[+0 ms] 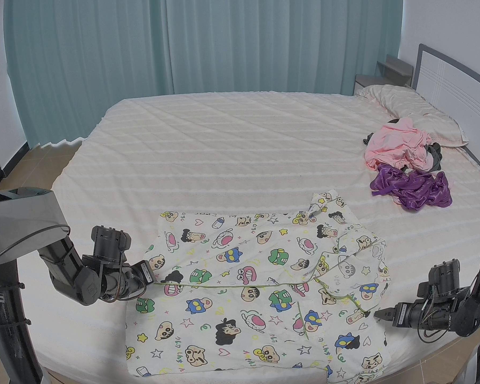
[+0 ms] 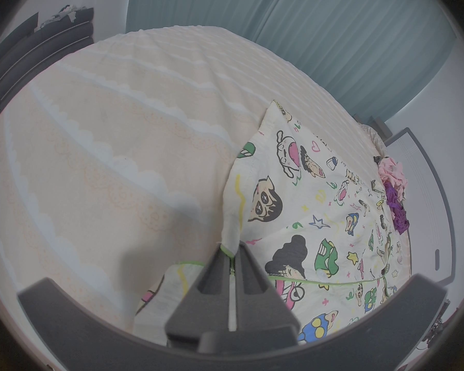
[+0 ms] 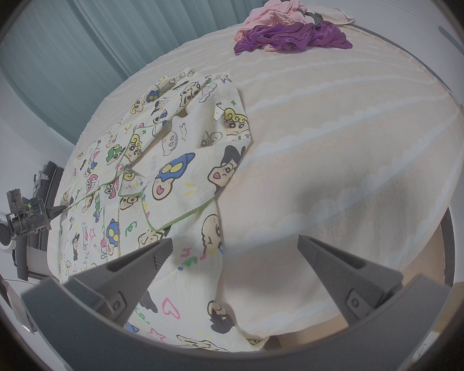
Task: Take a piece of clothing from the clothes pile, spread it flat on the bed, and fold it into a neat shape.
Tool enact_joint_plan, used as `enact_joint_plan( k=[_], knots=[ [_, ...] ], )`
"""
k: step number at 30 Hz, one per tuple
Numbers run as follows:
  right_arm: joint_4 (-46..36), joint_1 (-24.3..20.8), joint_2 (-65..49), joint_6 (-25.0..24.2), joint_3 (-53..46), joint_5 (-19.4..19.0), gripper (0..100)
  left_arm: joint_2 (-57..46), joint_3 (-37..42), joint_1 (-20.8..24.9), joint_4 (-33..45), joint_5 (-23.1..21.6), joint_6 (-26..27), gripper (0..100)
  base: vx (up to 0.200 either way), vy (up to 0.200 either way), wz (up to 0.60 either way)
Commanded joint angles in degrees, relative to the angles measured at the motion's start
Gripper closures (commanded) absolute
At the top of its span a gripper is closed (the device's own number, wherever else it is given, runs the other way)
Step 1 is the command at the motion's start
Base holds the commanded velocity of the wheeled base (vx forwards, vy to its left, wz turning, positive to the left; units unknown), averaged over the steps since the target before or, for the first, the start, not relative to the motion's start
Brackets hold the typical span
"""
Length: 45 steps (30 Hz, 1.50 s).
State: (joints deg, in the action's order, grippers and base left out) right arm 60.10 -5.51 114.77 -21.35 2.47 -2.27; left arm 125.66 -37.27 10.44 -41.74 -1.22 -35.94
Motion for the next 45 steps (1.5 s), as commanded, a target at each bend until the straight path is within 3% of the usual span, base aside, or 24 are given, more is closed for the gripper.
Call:
enact_joint_plan(
  k=[1, 5, 6, 15, 19, 23, 28, 31, 32, 34, 45],
  knots=[
    [0.02, -0.03, 0.1, -0.01, 0.07, -0.02, 0, -0.86, 0.35, -0.33, -0.01, 0.34, -0.01, 100, 0.0, 0.0, 0.0],
    [0.02, -0.03, 0.01, -0.01, 0.16, -0.02, 0, -0.86, 0.35, -0.15, -0.01, 1.13, -0.1, 100, 0.0, 0.0, 0.0],
    [0.02, -0.03, 0.01, -0.01, 0.16, -0.02, 0, -0.86, 0.35, -0.15, -0.01, 1.13, -0.1, 0, 0.0, 0.0, 0.0],
    [0.72, 0.41, -3.59, -3.09, 3.59, 0.07, 0, -3.4, 2.37, -0.15, -0.01, 1.04, -0.98, 0, 0.0, 0.0, 0.0],
    [0.11, -0.03, -4.91, -5.46, 10.01, 0.07, 0, -8.94, 5.71, -0.24, -0.01, 0.6, -5.11, 0, 0.0, 0.0, 0.0],
    [-1.83, 0.06, -4.21, -7.22, 18.79, -0.02, 0, -12.19, 9.41, -0.24, -0.1, 0.25, -5.72, 0, 0.0, 0.0, 0.0],
    [-13.43, -1.35, -2.01, -13.81, 33.03, -0.19, 0, -13.51, 11.6, -0.15, -0.71, 0.08, -8.1, 0, 0.0, 0.0, 0.0],
    [-21.34, -3.72, 2.38, -21.54, 44.81, -0.02, 0, -13.42, 13.1, 0.02, -2.73, 0.08, -10.47, 0, 0.0, 0.0, 0.0],
    [-21.34, -3.72, 2.38, -21.54, 44.81, -0.02, 0, -13.42, 13.1, 0.02, -2.73, 0.08, -10.47, 0, 0.0, 0.0, 0.0],
    [-25.73, -5.12, 7.22, -26.12, 53.07, 0.07, 0, -13.16, 14.33, 0.2, -3.7, -0.01, -10.73, 0, 0.0, 0.0, 0.0],
    [-42.43, -7.06, 20.58, -32.79, 78.65, 1.65, 0, -12.46, 17.75, 0.38, -8.27, -0.71, -10.82, 0, 0.0, 0.0, 0.0]
  ],
)
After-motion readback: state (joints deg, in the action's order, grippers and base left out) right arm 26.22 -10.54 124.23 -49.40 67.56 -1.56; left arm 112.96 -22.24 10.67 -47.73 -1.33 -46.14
